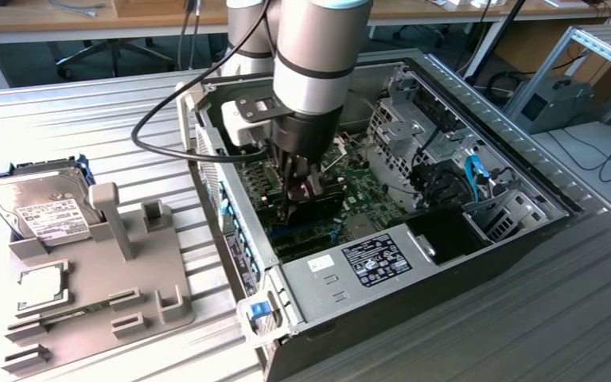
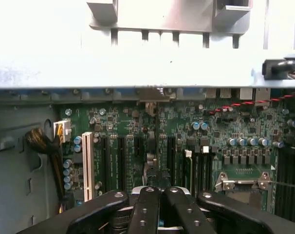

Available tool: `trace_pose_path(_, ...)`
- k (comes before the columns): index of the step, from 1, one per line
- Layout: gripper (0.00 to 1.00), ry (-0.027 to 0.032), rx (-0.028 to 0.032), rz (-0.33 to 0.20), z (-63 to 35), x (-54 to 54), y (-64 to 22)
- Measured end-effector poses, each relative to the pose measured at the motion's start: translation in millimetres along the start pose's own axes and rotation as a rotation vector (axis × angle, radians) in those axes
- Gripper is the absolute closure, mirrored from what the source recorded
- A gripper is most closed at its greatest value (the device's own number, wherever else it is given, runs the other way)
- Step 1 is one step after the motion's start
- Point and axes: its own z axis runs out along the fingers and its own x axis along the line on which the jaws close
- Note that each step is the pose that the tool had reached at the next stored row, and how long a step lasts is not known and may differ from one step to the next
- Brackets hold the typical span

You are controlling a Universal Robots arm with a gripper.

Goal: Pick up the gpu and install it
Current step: 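Press down on the gpu until it lock into place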

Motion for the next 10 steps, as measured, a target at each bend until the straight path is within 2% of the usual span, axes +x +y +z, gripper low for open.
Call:
trace_pose_path(5, 0.89, 0.0002, -0.0001, 0.000, 3.4, 0.0, 4.5)
trace_pose_path(10, 0.89, 0.0003, -0.0001, 0.000, 5.0, -1.8, 4.9)
